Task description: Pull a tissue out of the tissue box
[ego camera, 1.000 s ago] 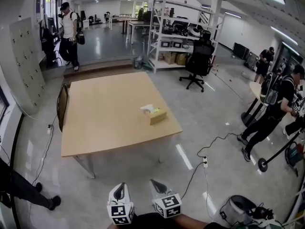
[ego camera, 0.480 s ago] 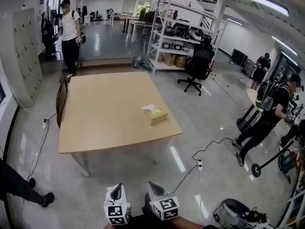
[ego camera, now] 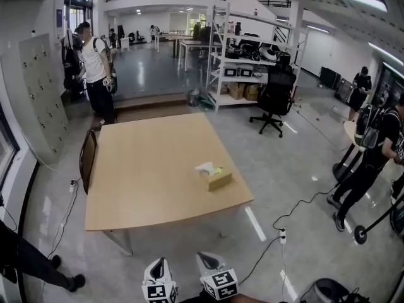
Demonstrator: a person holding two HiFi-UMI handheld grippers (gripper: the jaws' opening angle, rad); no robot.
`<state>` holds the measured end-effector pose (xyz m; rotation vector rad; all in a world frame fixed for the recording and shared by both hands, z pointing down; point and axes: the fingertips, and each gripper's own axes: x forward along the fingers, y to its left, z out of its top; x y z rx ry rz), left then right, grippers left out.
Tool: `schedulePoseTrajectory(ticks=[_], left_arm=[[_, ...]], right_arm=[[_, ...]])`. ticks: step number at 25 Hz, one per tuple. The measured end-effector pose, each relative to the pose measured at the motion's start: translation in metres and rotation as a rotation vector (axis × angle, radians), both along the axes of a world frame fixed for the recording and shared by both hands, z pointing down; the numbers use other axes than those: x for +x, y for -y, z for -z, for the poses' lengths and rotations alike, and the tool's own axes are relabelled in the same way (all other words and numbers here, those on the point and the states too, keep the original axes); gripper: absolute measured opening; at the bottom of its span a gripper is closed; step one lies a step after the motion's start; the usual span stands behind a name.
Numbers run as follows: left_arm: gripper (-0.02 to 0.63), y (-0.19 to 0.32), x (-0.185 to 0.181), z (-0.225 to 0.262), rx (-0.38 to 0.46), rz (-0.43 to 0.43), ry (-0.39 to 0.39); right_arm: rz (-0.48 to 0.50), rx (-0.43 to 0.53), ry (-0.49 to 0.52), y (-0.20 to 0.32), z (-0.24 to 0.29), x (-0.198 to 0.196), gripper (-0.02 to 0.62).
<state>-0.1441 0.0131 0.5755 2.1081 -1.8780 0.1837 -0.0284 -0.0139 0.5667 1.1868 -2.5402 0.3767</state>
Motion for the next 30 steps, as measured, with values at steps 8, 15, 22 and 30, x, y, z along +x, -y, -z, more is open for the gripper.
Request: schedulePoseTrajectory(ticks=[8, 15, 22, 30], left_arm=[[0.017, 0.076, 0.039, 0.008, -0.012, -0.015, 0.025], [0.017, 0.117, 0.066, 0.014, -0.019, -0.017, 0.051], [0.017, 0.131, 0.090, 0.020, -0.012, -0.031, 0.063], [0.017, 0.151, 0.103, 0.019, -0.029, -0.051, 0.064]], right_arm=[[0.023, 0.015, 0.021, 0.075, 0.003, 0.033, -0.009], [0.012, 0.033, 0.038, 0.117, 0.010, 0.064, -0.009], [-0.014, 0.022, 0.054, 0.124, 0.006, 0.091, -0.009], [-0.041, 0.014, 0.053, 0.141, 0.010, 0.108, -0.009]])
